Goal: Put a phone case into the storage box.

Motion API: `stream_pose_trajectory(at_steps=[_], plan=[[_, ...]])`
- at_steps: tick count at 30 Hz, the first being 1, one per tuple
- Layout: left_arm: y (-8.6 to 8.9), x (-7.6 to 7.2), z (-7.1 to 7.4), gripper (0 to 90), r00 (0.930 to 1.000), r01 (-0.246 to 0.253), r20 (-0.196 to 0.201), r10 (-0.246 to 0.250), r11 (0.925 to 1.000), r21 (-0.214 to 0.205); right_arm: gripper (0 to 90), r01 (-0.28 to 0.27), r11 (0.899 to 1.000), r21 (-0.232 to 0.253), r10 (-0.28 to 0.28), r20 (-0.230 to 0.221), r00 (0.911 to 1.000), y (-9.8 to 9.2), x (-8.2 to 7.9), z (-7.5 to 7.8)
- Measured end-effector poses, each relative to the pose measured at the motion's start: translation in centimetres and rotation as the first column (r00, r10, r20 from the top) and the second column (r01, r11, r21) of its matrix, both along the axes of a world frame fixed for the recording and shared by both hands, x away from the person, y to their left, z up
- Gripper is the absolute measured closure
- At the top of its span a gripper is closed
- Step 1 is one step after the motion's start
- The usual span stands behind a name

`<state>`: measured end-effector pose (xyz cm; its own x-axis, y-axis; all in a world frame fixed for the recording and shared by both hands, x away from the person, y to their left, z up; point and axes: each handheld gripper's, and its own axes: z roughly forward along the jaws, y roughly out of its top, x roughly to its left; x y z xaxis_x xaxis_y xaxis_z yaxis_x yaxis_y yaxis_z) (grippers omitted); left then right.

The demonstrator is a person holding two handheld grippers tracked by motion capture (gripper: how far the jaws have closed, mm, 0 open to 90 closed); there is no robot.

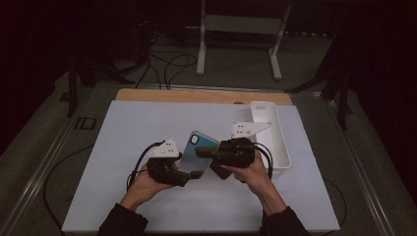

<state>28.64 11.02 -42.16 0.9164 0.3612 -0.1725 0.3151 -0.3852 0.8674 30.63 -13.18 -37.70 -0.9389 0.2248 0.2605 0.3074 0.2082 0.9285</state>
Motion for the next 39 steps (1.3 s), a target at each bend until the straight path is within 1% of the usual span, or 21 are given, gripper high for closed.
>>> stream_pose_trajectory(at_steps=[2, 5, 7, 9, 10, 12, 14, 16, 17, 18, 22, 23, 25, 26, 27, 29, 31, 35, 37, 38, 39], plan=[[0.1, 0.0, 0.0, 46.2, 0.9999, 0.013, -0.004, -0.013, 0.9997, -0.019, 86.4, -0.007, 1.0, 0.0, 0.007, 0.004, 1.0, 0.0, 0.0, 0.0], [0.2, 0.1, 0.0, 52.9, 0.9993, 0.037, -0.01, -0.037, 0.9991, -0.02, 86.1, -0.013, 1.0, -0.002, 0.013, 0.006, 0.9999, -0.1, 0.0, 0.0], [0.3, 0.0, -0.1, 59.2, 0.9989, 0.046, -0.01, -0.046, 0.9987, -0.023, 85.0, -0.008, 1.0, -0.009, 0.008, 0.011, 0.9999, -0.3, 0.1, 0.0], [0.3, 0.0, -0.2, 65.7, 0.9986, 0.05, -0.013, -0.051, 0.9986, -0.017, 80.1, -0.006, 1.0, -0.018, 0.007, 0.019, 0.9998, -0.4, 0.1, 0.0], [0.1, 0.1, -0.3, 68.2, 0.9987, 0.047, -0.018, -0.047, 0.9989, 0.004, 77.7, -0.003, 1.0, -0.028, 0.004, 0.029, 0.9996, -0.4, 0.2, 0.0], [0.0, 0.1, -0.5, 73.1, 0.9986, 0.049, -0.023, -0.048, 0.9985, 0.024, 72.3, 0.007, 0.999, -0.041, -0.005, 0.036, 0.9994, -0.3, 0.1, 0.0], [0.0, 0.1, -0.6, 78.0, 0.9982, 0.057, -0.021, -0.057, 0.998, 0.025, 66.3, 0.011, 0.999, -0.052, -0.008, 0.047, 0.9989, -0.2, 0.1, -0.1], [-0.1, -0.1, -0.6, 83.2, 0.9979, 0.063, -0.017, -0.063, 0.9978, 0.022, 60.1, 0.031, 0.998, -0.06, -0.028, 0.053, 0.9982, -0.2, 0.2, -0.1], [-0.1, -0.1, -0.6, 84.7, 0.998, 0.062, -0.014, -0.062, 0.9978, 0.022, 57.4, 0.034, 0.998, -0.057, -0.031, 0.049, 0.9983, -0.1, 0.2, -0.1], [-0.2, -0.1, -0.6, 85.0, 0.9981, 0.06, -0.011, -0.06, 0.9979, 0.024, 55.3, 0.04, 0.997, -0.059, -0.037, 0.047, 0.9982, -0.1, 0.2, -0.1], [-0.3, -0.2, -0.5, 85.7, 0.9994, 0.034, 0.006, -0.035, 0.9989, 0.031, 44.5, 0.074, 0.995, -0.074, -0.068, 0.072, 0.9951, 0.3, 0.1, -0.2], [-0.3, -0.3, -0.4, 86.0, 0.9996, 0.026, 0.011, -0.026, 0.9991, 0.034, 39.0, 0.092, 0.992, -0.087, -0.086, 0.074, 0.9935, 0.5, 0.1, -0.2], [-0.1, -0.2, -0.4, 86.1, 0.9998, 0.014, 0.014, -0.015, 0.9992, 0.037, 33.8, 0.124, 0.986, -0.114, -0.114, 0.09, 0.9894, 0.7, 0.0, -0.2], [-0.1, -0.2, -0.4, 86.2, 0.9998, 0.014, 0.014, -0.015, 0.9992, 0.037, 29.0, 0.138, 0.983, -0.122, -0.128, 0.09, 0.9878, 0.8, -0.1, -0.2], [0.1, -0.2, -0.4, 86.1, 0.9998, -0.004, 0.02, 0.003, 0.9994, 0.035, 25.6, 0.152, 0.98, -0.132, -0.141, 0.087, 0.9862, 0.9, -0.1, -0.2], [0.2, -0.2, -0.3, 86.2, 0.9995, -0.016, 0.027, 0.015, 0.9992, 0.036, 19.1, 0.177, 0.974, -0.144, -0.165, 0.093, 0.9819, 0.9, -0.1, -0.2], [0.2, -0.2, -0.3, 86.2, 0.999, -0.032, 0.031, 0.031, 0.9987, 0.039, 14.7, 0.206, 0.967, -0.147, -0.194, 0.095, 0.9765, 0.8, -0.2, -0.2], [0.3, -0.2, -0.3, 86.1, 0.9977, -0.06, 0.036, 0.058, 0.9973, 0.042, 10.4, 0.243, 0.957, -0.158, -0.231, 0.092, 0.9687, 0.8, -0.2, -0.1], [0.3, -0.1, -0.4, 86.1, 0.9968, -0.075, 0.032, 0.074, 0.9962, 0.043, 9.4, 0.258, 0.952, -0.167, -0.245, 0.094, 0.9649, 0.8, -0.2, -0.2], [0.3, -0.1, -0.4, 86.1, 0.9968, -0.075, 0.032, 0.074, 0.9962, 0.043, 9.4, 0.258, 0.952, -0.167, -0.245, 0.094, 0.9649, 0.8, -0.2, -0.2], [0.3, 0.0, -0.5, 86.1, 0.9953, -0.092, 0.033, 0.091, 0.9947, 0.045, 8.9, 0.271, 0.947, -0.171, -0.26, 0.087, 0.9617, 0.8, -0.3, -0.2]])
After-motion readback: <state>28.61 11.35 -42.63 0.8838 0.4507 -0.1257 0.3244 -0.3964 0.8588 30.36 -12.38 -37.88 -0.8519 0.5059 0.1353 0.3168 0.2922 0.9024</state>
